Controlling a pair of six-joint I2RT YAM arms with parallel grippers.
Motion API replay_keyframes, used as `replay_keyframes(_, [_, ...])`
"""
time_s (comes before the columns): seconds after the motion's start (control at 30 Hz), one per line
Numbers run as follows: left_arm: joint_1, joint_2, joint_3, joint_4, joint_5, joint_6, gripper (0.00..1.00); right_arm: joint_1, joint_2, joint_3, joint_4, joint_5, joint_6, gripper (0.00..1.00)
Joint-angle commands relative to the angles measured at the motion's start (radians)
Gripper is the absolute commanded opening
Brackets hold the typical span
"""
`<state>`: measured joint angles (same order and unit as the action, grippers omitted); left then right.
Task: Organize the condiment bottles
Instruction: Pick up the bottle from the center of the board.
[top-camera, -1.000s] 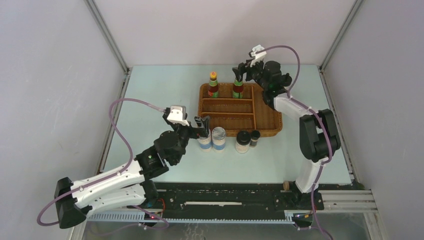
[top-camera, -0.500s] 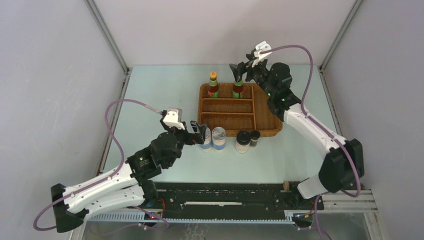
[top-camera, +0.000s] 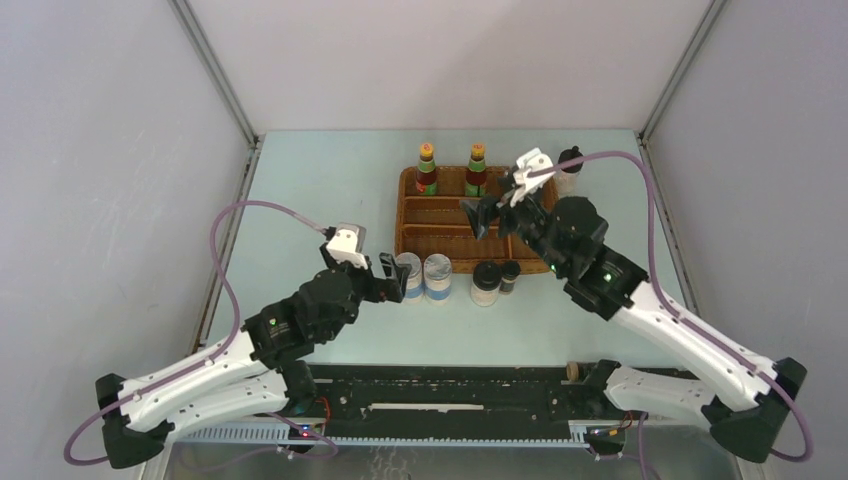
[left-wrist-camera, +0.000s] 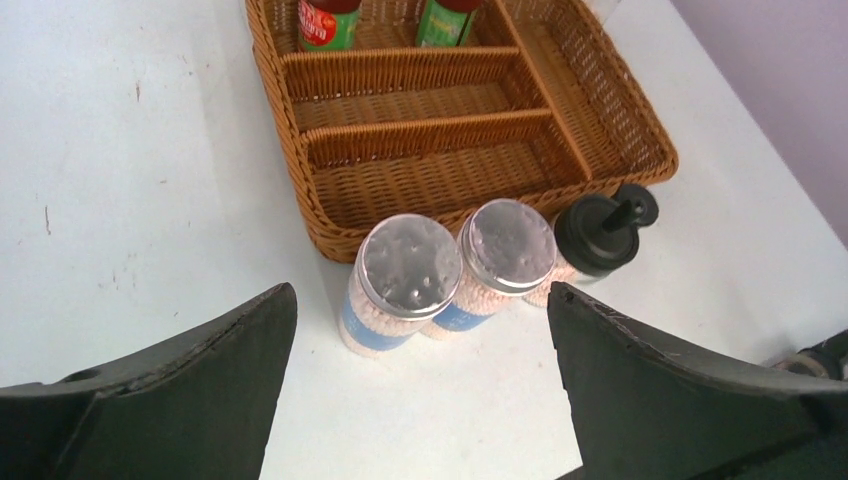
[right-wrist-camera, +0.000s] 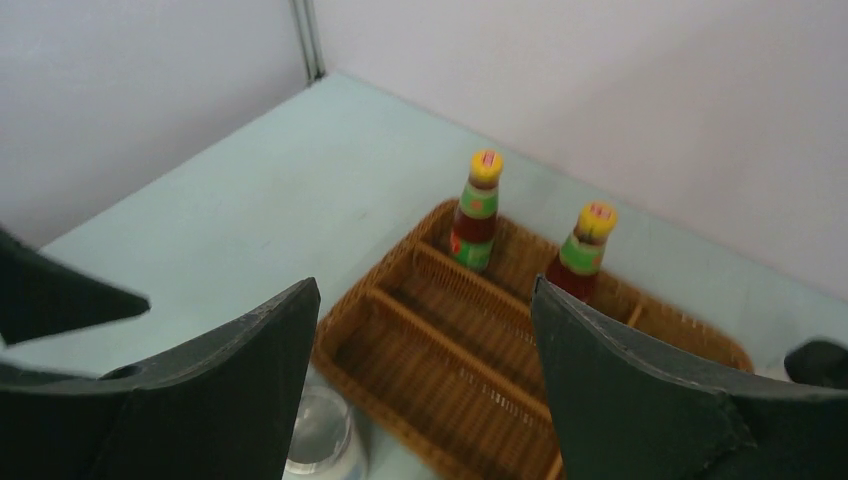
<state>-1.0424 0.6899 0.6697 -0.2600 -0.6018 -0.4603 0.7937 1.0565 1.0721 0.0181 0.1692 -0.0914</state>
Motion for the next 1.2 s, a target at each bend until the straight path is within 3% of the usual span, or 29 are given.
replay_keyframes(0.0, [-0.015, -0.006, 0.05, -0.081, 0.03, 0.022, 1.0, 0.087, -0.094, -0.045, -0.224, 0.142, 0.086, 0.86])
replay_keyframes(0.2, [-0.061, -0.063, 0.053, -0.108, -0.056, -0.002, 1.0, 0.209, -0.15, -0.055, -0.409, 0.172, 0.129, 0.86])
replay_keyframes(0.6, [-0.071, -0.131, 0.1, -0.096, -0.172, 0.019, 1.0, 0.315, -0.089, -0.055, -0.509, 0.118, 0.114, 0.86])
replay_keyframes(0.93, [-0.071, -0.167, 0.054, 0.008, -0.176, 0.057, 1.0, 0.319, -0.023, -0.128, -0.394, 0.001, 0.04, 0.87])
replay_keyframes(1.17, [-0.071, -0.18, 0.019, 0.072, -0.166, 0.104, 1.0, 0.259, 0.037, -0.18, -0.25, -0.107, 0.004, 0.87])
